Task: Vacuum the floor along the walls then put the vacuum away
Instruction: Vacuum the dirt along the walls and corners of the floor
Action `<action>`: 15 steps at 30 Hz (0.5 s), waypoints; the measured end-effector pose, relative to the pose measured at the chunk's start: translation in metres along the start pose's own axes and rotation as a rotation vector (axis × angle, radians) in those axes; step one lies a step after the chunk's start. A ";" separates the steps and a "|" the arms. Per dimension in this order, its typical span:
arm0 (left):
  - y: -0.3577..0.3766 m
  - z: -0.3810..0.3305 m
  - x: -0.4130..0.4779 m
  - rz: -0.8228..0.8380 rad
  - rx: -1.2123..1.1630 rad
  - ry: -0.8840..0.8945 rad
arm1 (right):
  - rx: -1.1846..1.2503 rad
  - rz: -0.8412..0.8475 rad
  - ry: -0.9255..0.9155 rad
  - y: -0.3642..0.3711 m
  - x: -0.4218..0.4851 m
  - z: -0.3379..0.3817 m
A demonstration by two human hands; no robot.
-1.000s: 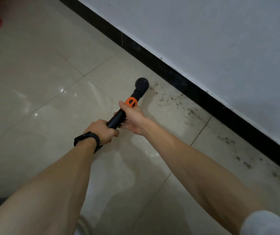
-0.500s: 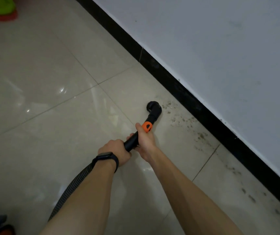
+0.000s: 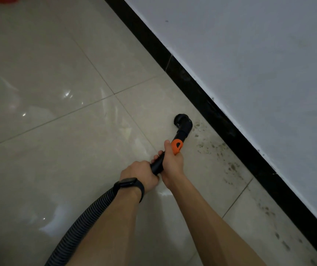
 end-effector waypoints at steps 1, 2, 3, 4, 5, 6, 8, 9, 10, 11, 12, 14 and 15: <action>-0.001 -0.003 0.002 -0.010 -0.004 0.006 | -0.005 -0.017 -0.015 -0.001 0.003 0.003; -0.002 -0.006 0.003 -0.022 -0.009 0.015 | -0.008 -0.030 -0.028 -0.002 0.005 0.005; -0.003 -0.010 0.004 -0.036 -0.017 0.026 | -0.009 -0.039 -0.040 -0.003 0.008 0.008; -0.004 -0.013 0.006 -0.052 -0.025 0.041 | -0.008 -0.046 -0.051 -0.004 0.010 0.011; -0.004 -0.017 0.007 -0.071 -0.029 0.059 | -0.010 -0.052 -0.061 -0.005 0.013 0.014; -0.005 -0.020 0.008 -0.090 -0.029 0.079 | -0.015 -0.058 -0.068 -0.006 0.016 0.017; -0.005 -0.026 0.011 -0.127 -0.019 0.112 | -0.021 -0.072 -0.075 -0.008 0.022 0.022; -0.006 -0.029 0.012 -0.144 -0.013 0.127 | -0.022 -0.079 -0.078 -0.009 0.025 0.025; -0.007 -0.032 0.014 -0.161 -0.007 0.139 | -0.026 -0.084 -0.080 -0.009 0.028 0.028; -0.007 -0.036 0.017 -0.177 -0.004 0.150 | -0.032 -0.088 -0.083 -0.009 0.032 0.031; -0.008 -0.039 0.019 -0.188 -0.002 0.163 | -0.039 -0.093 -0.088 -0.010 0.034 0.034; -0.009 -0.046 0.023 -0.197 0.002 0.178 | -0.046 -0.098 -0.097 -0.012 0.040 0.039; -0.008 -0.049 0.026 -0.199 0.002 0.180 | -0.047 -0.101 -0.102 -0.013 0.044 0.042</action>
Point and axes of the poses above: each hand's wrist, its own x-axis towards the middle knuckle, its own y-axis out of the palm, z = x × y, the point moved 7 cm from there along x, towards the middle knuckle, and after that the axes turned 3 degrees about -z, right-handed, at the moved point
